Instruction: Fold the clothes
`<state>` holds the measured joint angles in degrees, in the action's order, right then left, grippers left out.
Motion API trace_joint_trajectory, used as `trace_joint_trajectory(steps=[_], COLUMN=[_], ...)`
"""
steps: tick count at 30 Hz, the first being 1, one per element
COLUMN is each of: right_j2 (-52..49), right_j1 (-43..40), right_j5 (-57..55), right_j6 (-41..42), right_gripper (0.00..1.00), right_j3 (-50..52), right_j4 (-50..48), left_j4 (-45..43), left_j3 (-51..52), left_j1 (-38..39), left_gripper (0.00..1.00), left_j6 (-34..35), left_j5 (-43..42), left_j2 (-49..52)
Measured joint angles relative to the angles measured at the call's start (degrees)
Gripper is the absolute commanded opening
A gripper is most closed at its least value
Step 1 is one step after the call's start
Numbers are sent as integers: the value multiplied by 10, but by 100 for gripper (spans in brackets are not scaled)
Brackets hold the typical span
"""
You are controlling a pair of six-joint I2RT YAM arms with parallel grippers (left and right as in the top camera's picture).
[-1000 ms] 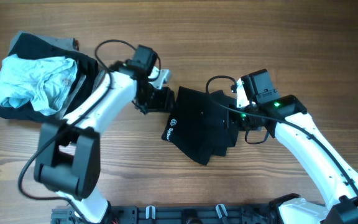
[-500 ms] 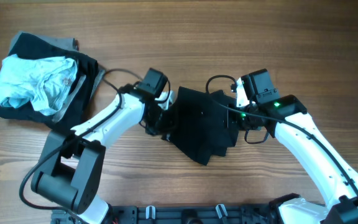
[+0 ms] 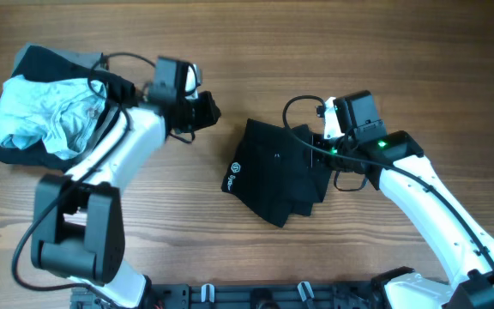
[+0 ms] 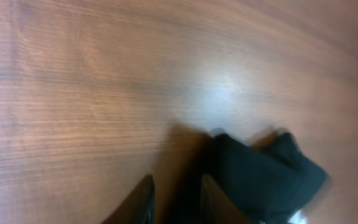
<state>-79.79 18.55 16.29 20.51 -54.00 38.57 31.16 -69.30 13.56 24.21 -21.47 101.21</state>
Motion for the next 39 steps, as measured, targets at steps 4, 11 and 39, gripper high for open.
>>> trace_joint_trajectory(steps=[4, 11, 39], right_j2=[0, 0, -96], right_j1=[0, -92, -72], right_j5=[0, -29, 31], right_j6=[2, 116, -15], right_gripper=[19, 16, 7], right_j3=[0, 0, -1], right_j4=[1, 9, -63], left_j4=[123, 176, -34], left_j3=[-52, 21, -15], left_j1=[9, 137, 37], left_gripper=[25, 4, 100], left_j6=[-12, -11, 52], left_j5=[-76, -115, -200], left_j2=[-7, -8, 69])
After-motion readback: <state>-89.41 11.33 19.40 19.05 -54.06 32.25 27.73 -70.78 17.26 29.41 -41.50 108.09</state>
